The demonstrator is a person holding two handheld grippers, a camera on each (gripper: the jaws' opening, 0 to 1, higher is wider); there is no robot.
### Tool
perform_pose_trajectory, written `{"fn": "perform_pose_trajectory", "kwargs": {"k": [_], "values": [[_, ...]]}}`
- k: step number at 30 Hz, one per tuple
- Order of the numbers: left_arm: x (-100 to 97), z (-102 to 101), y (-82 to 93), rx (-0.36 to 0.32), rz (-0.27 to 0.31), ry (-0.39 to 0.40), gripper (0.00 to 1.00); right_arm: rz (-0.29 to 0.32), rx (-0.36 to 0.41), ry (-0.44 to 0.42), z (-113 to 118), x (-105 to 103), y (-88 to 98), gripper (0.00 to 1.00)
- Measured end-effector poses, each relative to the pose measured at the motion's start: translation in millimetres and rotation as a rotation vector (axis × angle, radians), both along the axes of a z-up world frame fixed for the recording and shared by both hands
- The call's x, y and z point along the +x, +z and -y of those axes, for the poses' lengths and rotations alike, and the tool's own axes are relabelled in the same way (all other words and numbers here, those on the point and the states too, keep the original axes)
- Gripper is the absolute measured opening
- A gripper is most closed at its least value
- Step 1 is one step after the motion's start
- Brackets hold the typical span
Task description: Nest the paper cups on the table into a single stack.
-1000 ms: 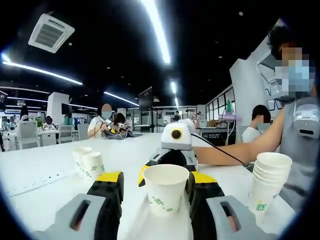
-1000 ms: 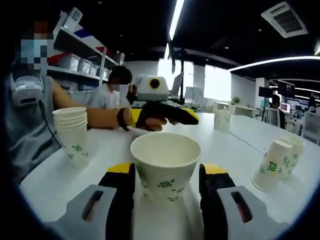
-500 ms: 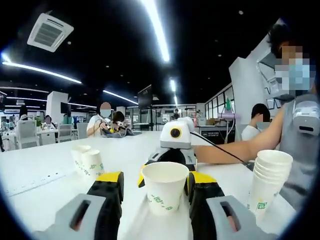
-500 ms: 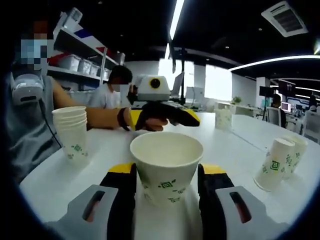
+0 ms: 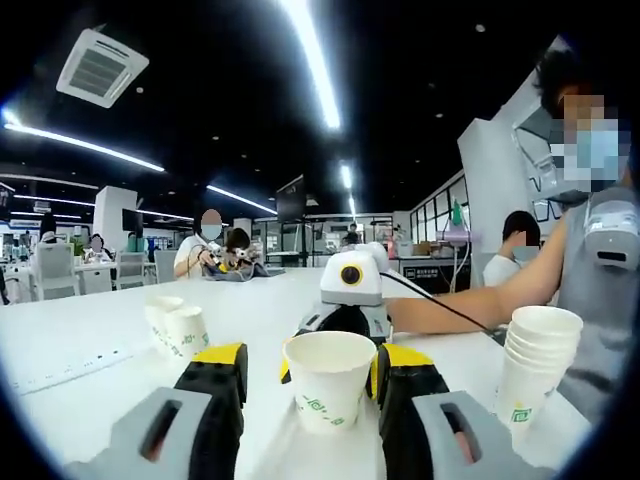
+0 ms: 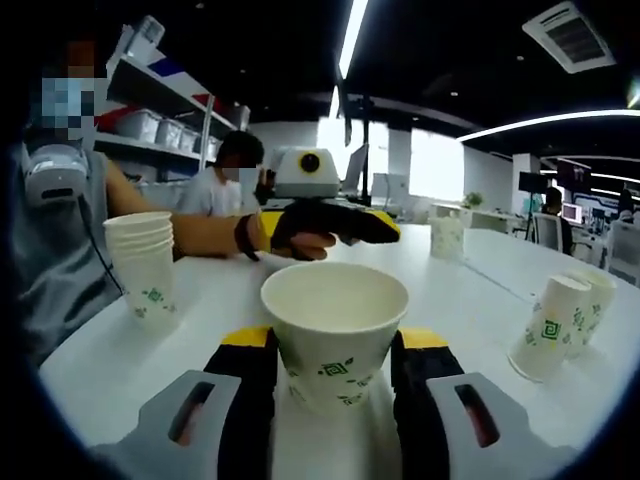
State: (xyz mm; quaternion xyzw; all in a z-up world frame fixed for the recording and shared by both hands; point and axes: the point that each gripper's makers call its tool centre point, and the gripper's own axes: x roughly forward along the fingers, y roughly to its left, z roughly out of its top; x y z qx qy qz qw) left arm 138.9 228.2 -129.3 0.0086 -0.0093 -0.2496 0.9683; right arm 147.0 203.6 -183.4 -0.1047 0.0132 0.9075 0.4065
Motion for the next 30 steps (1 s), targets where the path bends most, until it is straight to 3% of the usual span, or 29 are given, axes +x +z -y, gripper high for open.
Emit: {"fn": "perform_pose_trajectory", "kwargs": {"k": [11,30], "values": [[-3.1,-1.6,1.2,0.01,0.004,0.018,0.56,0.004,0.013,-0.016,-2.2,12.6,5.4,0.47],[-7.8,3.7,3.3,0.002,0.006,0.022,0.56,-0.003,0.071,-0.083,12.7,8.9,30.4,0.47]]}}
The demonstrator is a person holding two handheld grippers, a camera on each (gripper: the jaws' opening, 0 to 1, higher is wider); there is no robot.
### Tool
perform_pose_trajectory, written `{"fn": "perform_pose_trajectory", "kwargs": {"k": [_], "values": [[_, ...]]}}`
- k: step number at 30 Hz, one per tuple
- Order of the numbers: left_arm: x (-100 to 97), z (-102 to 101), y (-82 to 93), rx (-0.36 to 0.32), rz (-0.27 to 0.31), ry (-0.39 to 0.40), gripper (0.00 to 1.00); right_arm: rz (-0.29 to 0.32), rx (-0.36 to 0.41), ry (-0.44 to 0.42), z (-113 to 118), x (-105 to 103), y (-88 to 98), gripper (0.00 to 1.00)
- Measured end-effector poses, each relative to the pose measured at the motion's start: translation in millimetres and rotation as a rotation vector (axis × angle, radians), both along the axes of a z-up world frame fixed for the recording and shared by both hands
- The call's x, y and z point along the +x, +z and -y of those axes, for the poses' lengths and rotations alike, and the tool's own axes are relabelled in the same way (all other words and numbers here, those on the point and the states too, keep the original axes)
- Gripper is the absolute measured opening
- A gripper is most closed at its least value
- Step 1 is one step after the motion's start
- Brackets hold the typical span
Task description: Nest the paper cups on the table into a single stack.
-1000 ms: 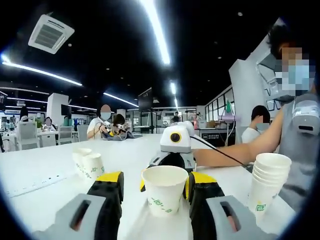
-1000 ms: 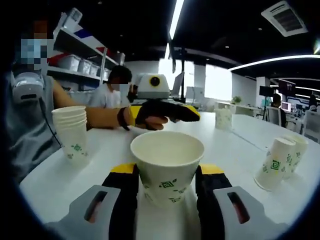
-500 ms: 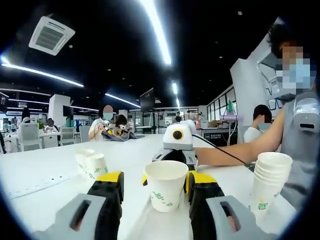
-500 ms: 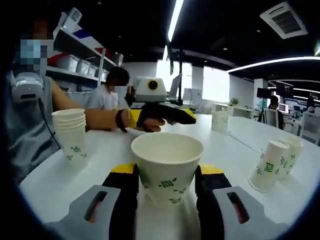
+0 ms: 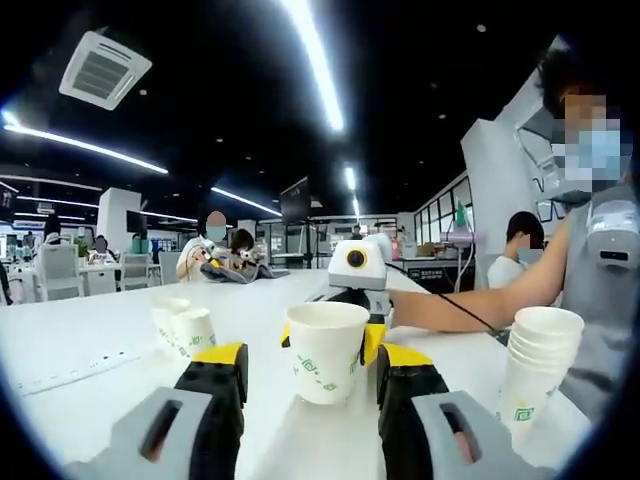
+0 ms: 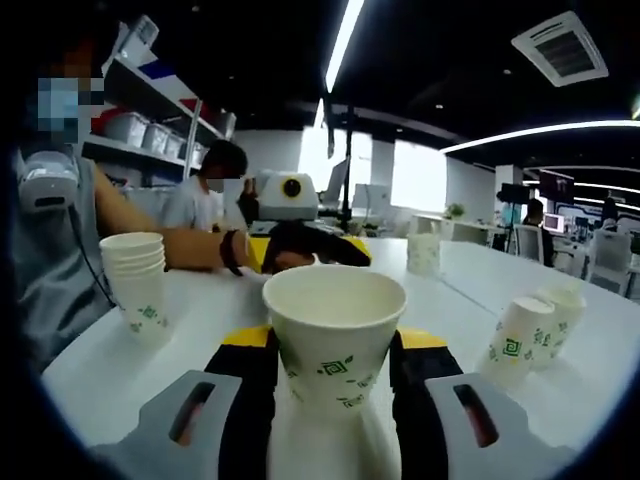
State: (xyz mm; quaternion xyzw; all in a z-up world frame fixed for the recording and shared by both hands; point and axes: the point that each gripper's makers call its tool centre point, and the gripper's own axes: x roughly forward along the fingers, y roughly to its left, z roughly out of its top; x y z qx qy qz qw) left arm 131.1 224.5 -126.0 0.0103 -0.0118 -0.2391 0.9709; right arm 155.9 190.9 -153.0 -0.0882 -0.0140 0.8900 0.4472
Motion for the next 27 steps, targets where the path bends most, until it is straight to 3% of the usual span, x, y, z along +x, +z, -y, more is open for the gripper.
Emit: {"fn": "perform_pose_trajectory", "kwargs": {"k": [13,21,27], "values": [[2.9,-4.0,-1.8,0.004,0.001,0.006,0.55,0.005,0.021,-0.032,13.0,-23.3,21.8,0.46],[7.0,-10.3,-2.4,0.005,0.002,0.008,0.55,-0.017,0.076,-0.033,13.4,-9.4,49.5,0.46],[8.7,-11.7,-4.7,0.014,-0.004,0.008,0.55,-0.026,0.07,-0.051,9.6,-0.5,54.9,0.45]]}}
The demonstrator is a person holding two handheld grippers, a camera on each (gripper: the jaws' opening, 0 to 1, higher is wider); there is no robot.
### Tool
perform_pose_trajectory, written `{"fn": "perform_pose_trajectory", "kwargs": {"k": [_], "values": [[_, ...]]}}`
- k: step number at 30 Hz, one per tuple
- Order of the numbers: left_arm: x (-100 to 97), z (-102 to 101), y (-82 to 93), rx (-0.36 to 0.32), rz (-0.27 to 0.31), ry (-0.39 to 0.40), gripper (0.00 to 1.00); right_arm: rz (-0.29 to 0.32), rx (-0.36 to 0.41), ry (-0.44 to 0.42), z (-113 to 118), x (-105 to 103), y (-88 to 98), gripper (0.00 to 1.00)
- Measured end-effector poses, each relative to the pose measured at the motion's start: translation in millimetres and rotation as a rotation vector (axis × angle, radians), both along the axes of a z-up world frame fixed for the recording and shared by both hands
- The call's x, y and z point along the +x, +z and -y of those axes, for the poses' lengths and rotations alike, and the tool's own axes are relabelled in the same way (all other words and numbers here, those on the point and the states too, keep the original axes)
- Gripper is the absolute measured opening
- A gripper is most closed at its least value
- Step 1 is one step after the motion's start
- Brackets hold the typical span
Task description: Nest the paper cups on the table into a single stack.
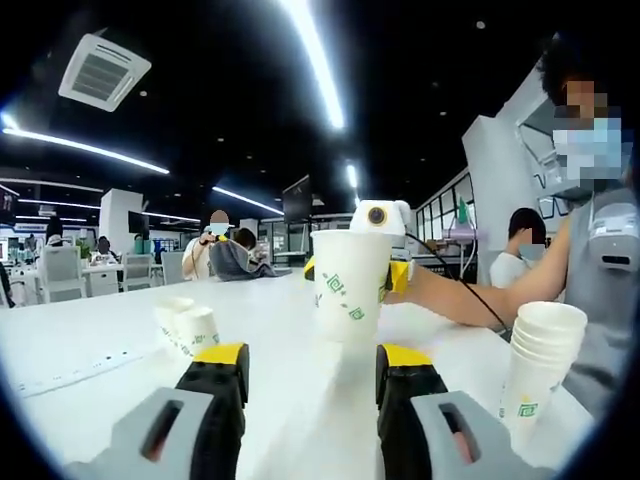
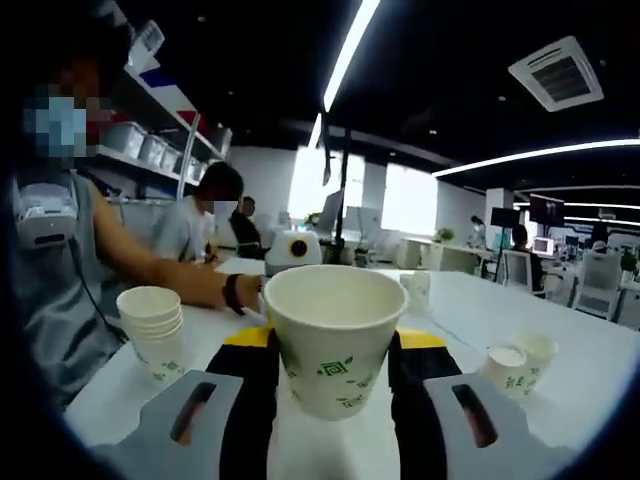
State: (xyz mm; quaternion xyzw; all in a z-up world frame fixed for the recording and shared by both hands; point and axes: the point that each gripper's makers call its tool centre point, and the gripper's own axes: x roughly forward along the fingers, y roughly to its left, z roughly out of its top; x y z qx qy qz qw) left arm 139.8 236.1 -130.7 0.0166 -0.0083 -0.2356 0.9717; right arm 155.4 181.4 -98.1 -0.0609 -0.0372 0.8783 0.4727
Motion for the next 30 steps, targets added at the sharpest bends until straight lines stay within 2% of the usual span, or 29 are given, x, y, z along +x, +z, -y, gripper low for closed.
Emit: {"fn": "perform_pose_trajectory", "kwargs": {"k": [5,14,19,30], "values": [[1.1,-4.3,1.5,0.004,0.003,0.004,0.54,-0.015,-0.018,-0.01,-2.4,3.2,-2.0,0.45],[-4.5,-6.2,7.7,0.01,0.022,0.015,0.54,-0.086,-0.053,-0.012,-5.9,0.1,6.4,0.45],[-6.1,2.0,4.4,0.019,0.016,0.014,0.53,-0.085,-0.073,-0.011,-7.7,-10.4,11.3,0.45],[-9.4,3.8,1.0,0.021,0.008,0.023,0.53,-0.072,-0.046,0.004,2.2,-34.3,25.6,0.44]]}}
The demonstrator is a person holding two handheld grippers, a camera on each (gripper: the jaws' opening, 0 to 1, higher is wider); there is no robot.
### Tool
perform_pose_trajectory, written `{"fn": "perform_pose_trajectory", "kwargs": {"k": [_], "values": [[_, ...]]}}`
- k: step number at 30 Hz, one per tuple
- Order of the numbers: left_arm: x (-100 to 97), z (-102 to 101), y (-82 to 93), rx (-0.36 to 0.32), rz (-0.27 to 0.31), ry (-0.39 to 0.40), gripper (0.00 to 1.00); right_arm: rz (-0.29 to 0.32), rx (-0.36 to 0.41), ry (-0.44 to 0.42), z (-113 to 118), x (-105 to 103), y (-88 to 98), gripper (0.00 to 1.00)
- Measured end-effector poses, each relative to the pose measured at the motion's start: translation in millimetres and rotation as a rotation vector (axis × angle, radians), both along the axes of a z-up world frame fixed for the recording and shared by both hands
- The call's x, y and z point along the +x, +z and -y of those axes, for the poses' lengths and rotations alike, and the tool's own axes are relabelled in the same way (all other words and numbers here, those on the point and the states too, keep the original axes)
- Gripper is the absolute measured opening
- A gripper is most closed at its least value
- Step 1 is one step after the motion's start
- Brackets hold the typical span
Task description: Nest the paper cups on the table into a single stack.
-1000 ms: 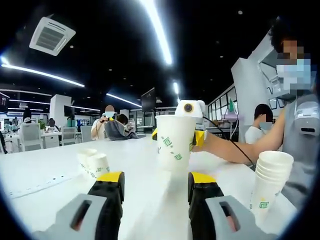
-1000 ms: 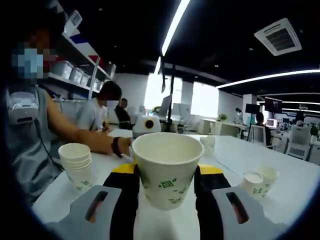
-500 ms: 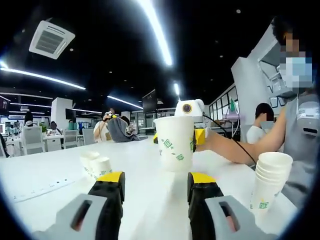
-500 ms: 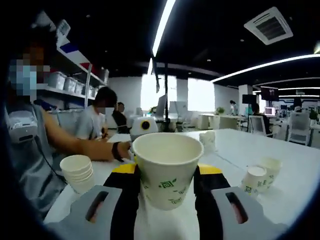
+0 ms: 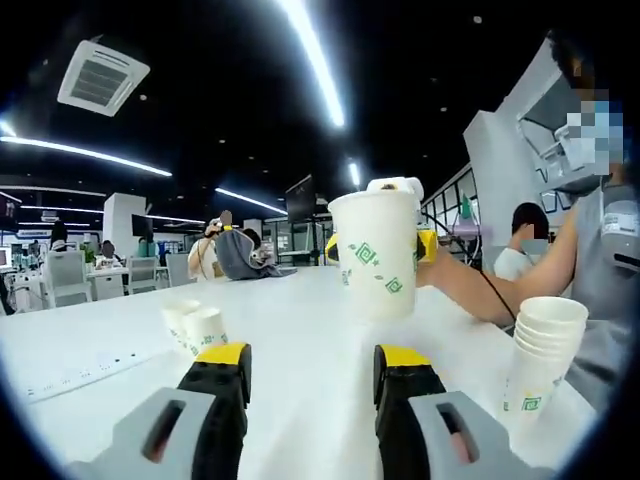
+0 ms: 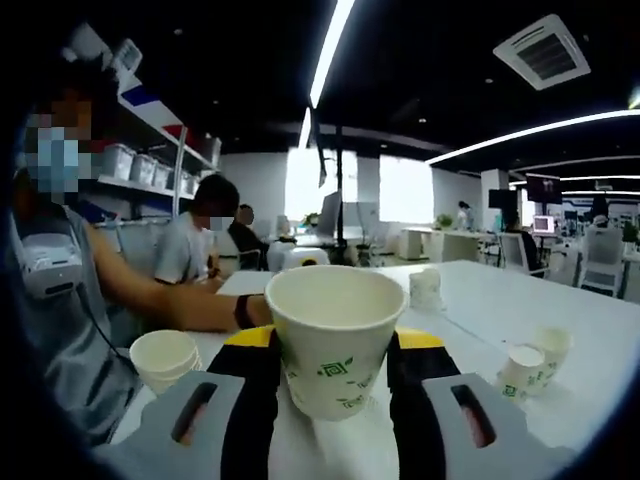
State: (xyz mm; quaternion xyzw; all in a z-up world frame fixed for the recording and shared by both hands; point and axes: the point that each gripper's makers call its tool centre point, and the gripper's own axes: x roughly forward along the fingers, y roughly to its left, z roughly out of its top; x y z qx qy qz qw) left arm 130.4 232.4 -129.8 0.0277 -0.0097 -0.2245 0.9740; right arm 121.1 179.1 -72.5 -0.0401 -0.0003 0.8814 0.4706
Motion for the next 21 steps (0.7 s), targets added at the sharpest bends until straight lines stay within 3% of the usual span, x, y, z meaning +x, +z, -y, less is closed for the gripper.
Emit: {"fn": "perform_pose_trajectory", "kwargs": {"k": [14,21], "values": [[-0.3,5.5,1.2,0.018,0.004,-0.002,0.51,0.026,0.059,0.039,25.8,-34.0,27.3,0.44],[2.3,1.6,0.7,0.019,0.003,-0.003,0.51,0.027,0.103,0.09,45.7,-68.8,38.5,0.45]]}}
